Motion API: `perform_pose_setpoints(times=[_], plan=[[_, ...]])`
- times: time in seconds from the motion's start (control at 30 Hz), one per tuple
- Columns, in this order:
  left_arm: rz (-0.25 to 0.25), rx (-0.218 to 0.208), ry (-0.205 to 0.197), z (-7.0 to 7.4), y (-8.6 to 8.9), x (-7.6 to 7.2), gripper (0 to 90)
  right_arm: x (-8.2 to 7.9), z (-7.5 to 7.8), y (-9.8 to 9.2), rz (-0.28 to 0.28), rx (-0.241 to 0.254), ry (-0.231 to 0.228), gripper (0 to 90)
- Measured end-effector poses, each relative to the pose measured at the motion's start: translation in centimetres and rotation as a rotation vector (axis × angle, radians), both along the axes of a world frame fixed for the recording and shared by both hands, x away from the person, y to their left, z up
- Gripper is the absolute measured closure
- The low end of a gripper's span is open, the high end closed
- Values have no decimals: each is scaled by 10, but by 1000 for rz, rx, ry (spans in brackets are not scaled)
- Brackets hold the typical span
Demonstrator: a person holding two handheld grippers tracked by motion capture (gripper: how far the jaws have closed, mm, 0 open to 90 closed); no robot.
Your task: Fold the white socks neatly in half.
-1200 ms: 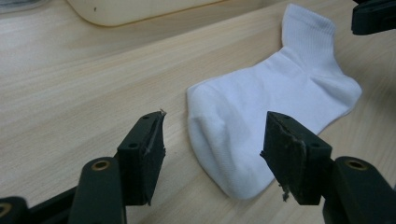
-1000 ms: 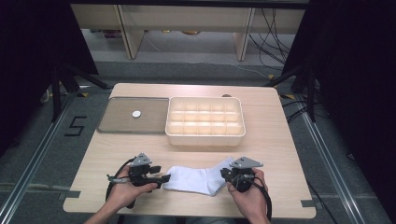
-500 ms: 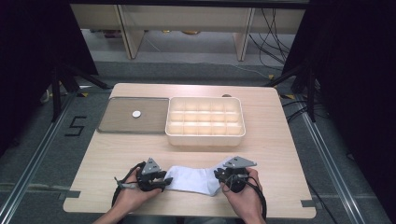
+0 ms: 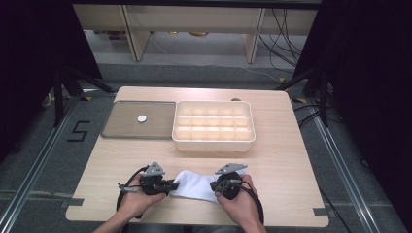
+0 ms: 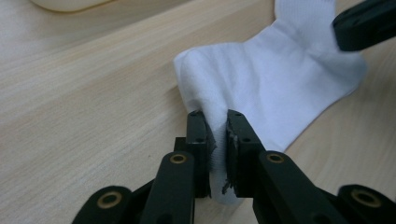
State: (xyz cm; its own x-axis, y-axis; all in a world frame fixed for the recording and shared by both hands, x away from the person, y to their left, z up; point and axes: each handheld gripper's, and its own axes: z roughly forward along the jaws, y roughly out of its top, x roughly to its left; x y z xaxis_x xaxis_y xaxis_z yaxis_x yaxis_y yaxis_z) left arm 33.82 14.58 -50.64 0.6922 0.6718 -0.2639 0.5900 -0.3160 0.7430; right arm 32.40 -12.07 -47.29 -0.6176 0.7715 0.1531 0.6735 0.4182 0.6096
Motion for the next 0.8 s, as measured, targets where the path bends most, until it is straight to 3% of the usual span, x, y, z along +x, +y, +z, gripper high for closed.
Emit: perform_pose_setpoints(times=[0.03, 0.07, 0.2, 0.37, 0.5, 0.53, 0.8], plan=[[1, -24, 9, 1, 0, 0, 805, 1, -1, 4, 9, 3, 8, 885], [-8, -29, 6, 4, 1, 0, 802, 4, -4, 11, 12, 16, 33, 885], [-11, -51, 14, 11, 2, -1, 799, 10, -12, 20, 8, 16, 65, 885], [-31, -85, 52, 16, 0, 0, 797, 14, -18, 27, -17, 34, 114, 886], [-41, -109, 67, 19, 0, 1, 796, 17, -22, 28, -22, 28, 110, 886], [-40, -108, 73, 22, -1, 2, 796, 17, -23, 30, -36, 28, 132, 886], [-39, -155, 99, 31, -6, 5, 799, 20, -26, 33, -35, 64, 168, 900]])
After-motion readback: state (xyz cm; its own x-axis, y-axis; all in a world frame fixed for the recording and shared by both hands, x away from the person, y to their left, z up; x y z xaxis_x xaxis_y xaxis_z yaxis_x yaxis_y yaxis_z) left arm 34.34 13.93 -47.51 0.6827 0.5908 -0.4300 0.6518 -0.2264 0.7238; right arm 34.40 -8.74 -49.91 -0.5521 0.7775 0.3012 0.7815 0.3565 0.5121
